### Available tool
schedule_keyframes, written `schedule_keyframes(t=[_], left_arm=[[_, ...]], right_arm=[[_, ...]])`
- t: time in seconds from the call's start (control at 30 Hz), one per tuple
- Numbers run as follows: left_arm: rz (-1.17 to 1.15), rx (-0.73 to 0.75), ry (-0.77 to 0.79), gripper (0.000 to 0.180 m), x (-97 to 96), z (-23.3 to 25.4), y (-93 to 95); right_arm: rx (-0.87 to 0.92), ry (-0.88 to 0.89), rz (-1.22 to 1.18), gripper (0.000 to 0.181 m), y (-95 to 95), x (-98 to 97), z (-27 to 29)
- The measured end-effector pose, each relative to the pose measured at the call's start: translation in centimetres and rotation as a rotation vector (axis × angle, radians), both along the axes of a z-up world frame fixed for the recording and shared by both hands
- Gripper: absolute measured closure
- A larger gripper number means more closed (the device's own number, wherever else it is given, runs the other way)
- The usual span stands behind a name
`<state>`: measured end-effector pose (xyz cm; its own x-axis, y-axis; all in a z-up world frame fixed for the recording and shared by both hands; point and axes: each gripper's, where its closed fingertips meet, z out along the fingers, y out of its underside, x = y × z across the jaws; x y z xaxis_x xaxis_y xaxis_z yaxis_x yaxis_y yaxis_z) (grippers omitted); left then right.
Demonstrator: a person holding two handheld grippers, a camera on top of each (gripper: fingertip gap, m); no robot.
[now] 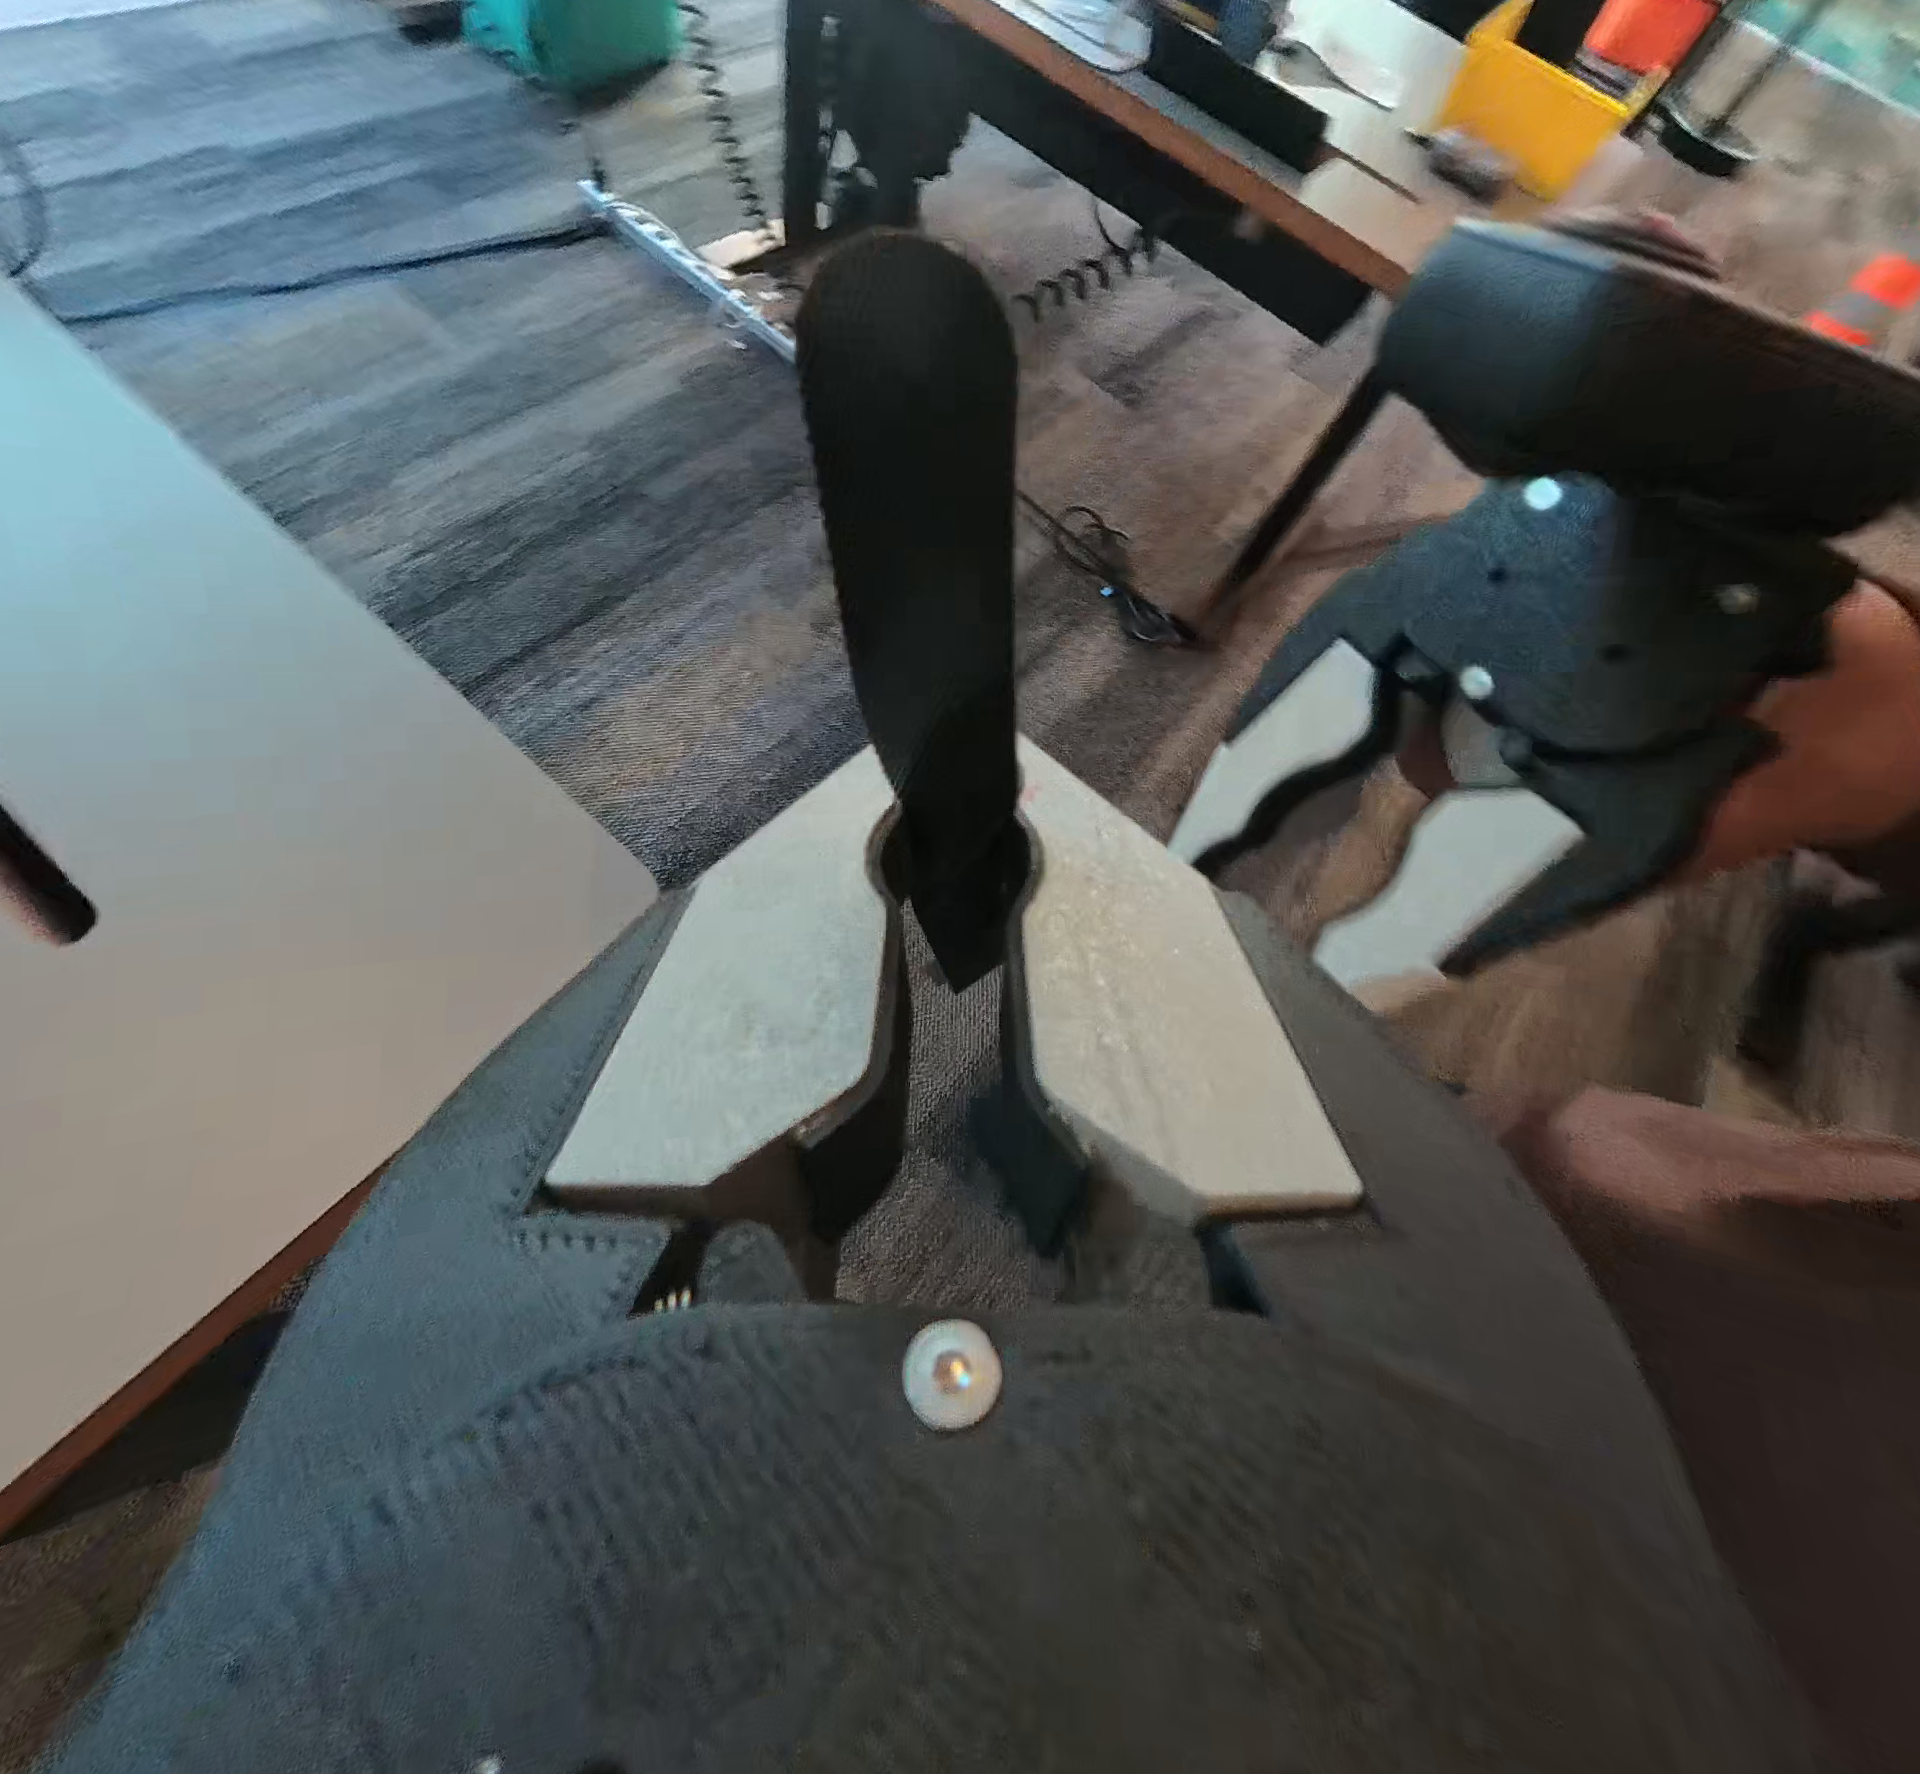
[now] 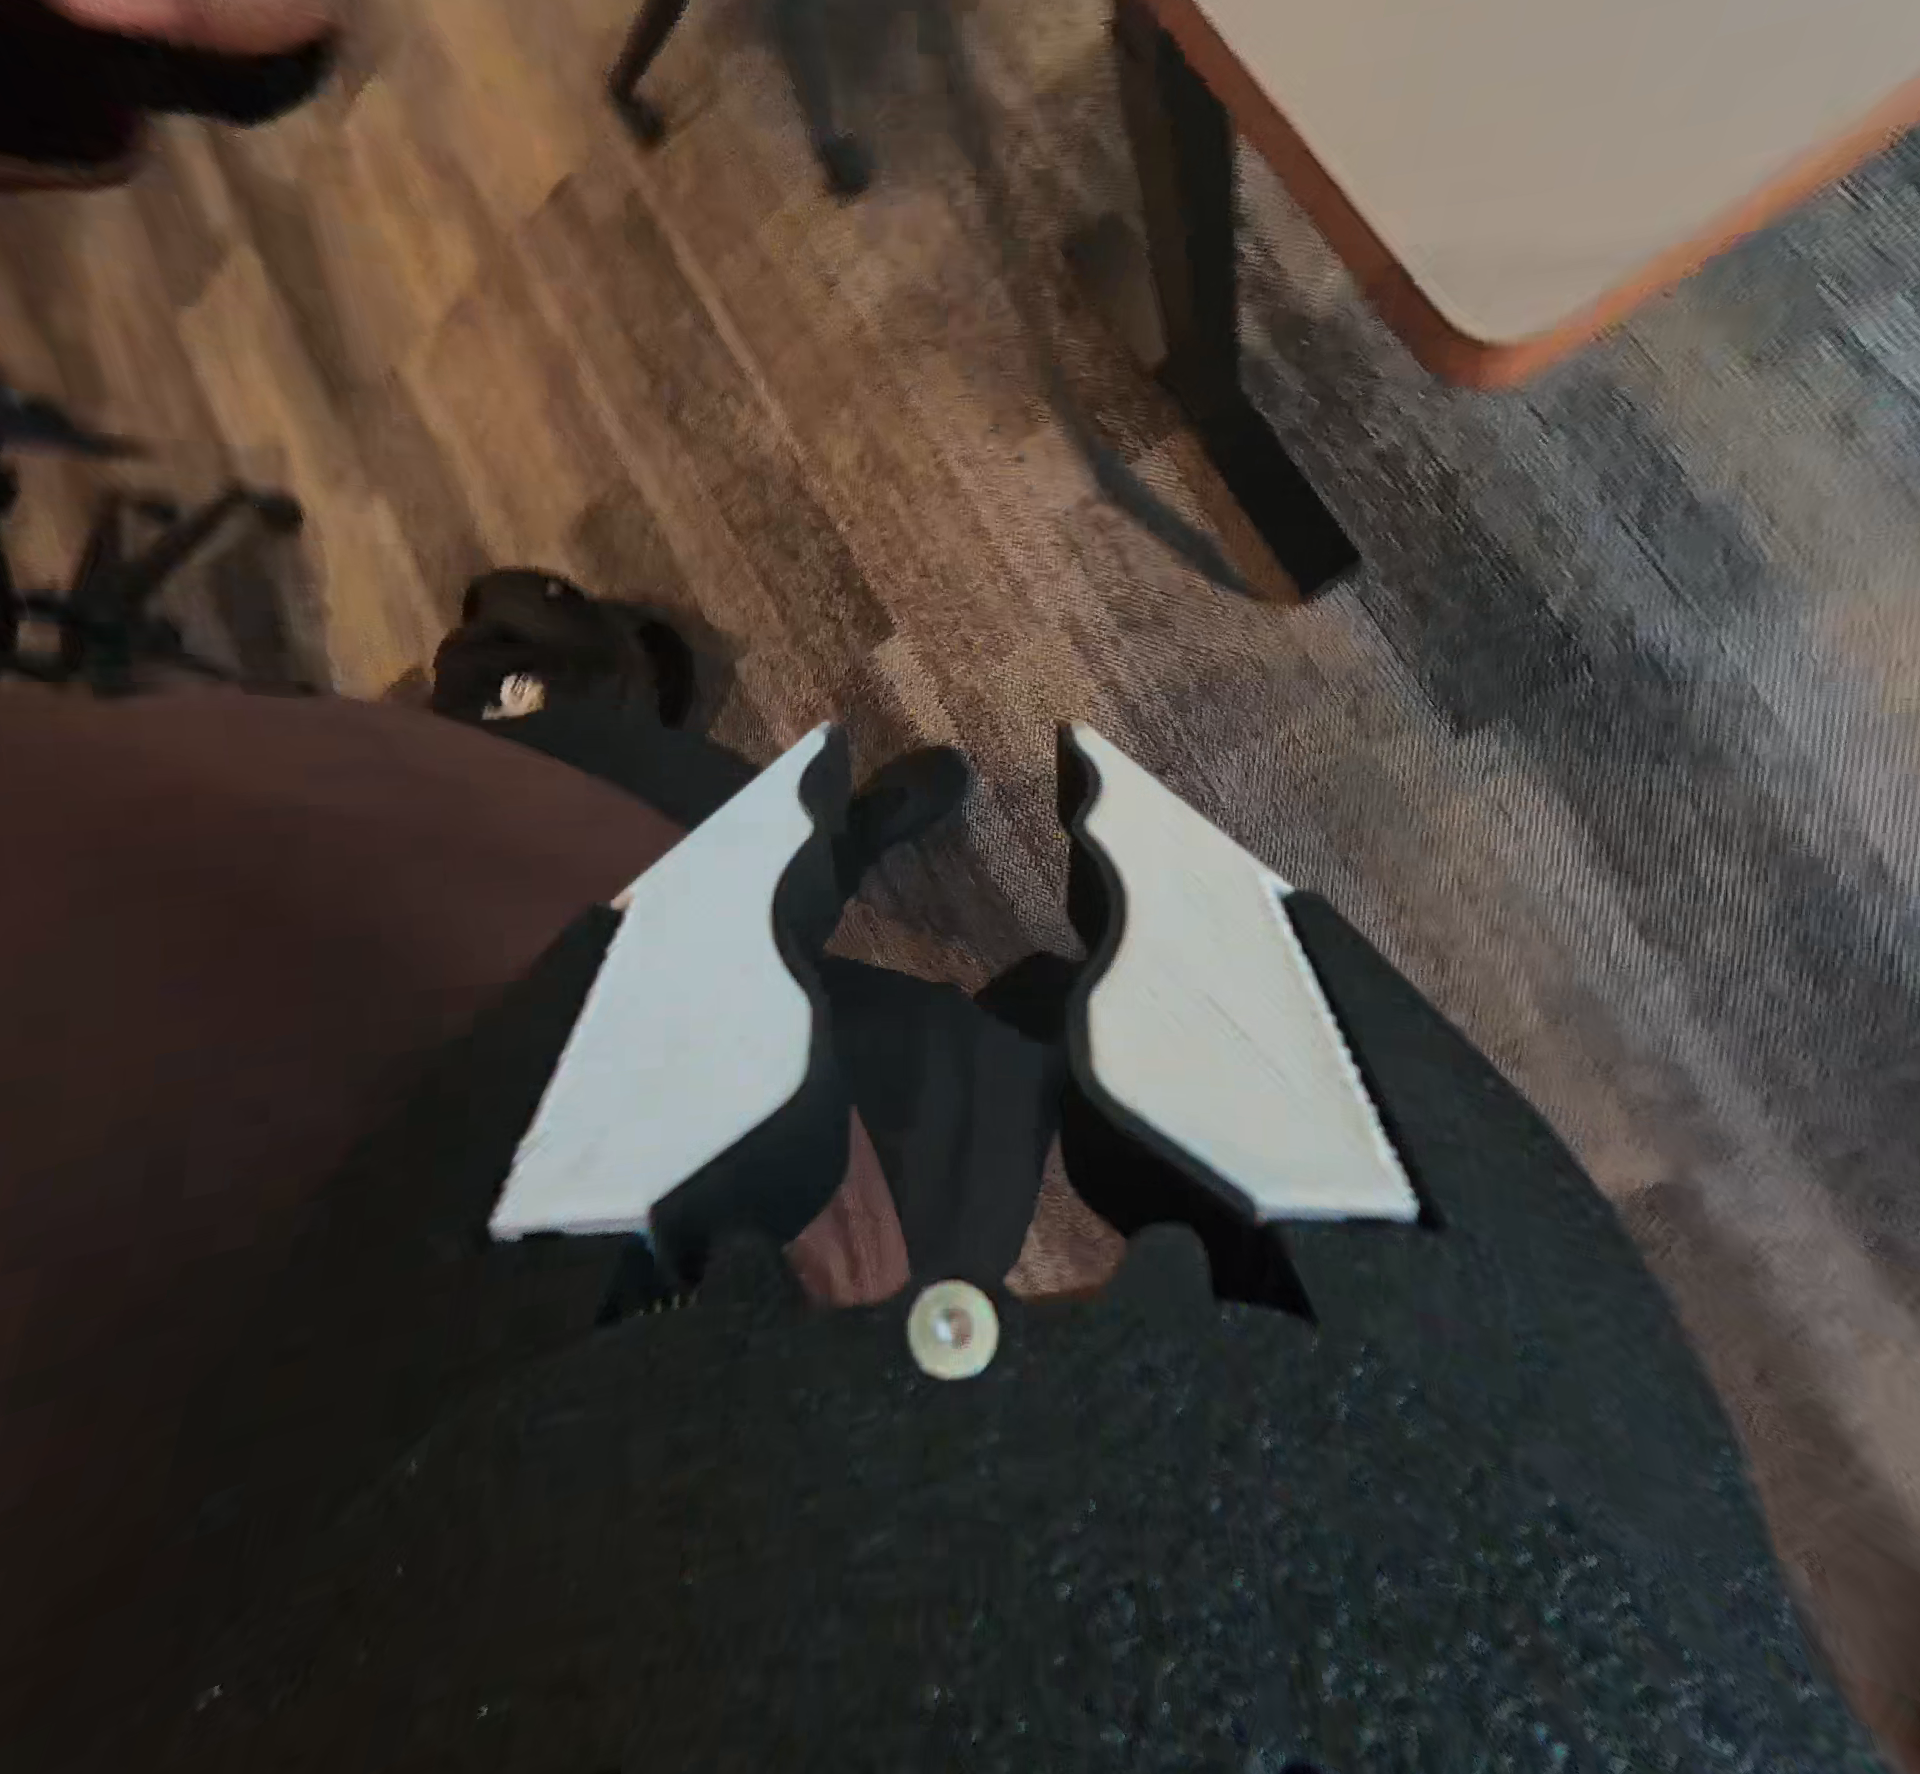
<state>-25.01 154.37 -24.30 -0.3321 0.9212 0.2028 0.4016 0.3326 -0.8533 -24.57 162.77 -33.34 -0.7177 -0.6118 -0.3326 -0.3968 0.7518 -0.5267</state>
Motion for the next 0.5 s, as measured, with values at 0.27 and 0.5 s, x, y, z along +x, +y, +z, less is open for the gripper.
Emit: schedule_keyframes(t=[0.27,0.5], left_arm=[[0.192,-0.043,-0.021,0.168,-2.3,2.2,-3.2],[0.229,0.034,-0.089,0.168,-2.3,-0.1,-2.7]], right_arm=[[0.036,-0.031,0.294,0.141,-0.1,1.0,-0.3],[-0.302,0.359,0.338,0.132,-12.5,-5.9,4.3]])
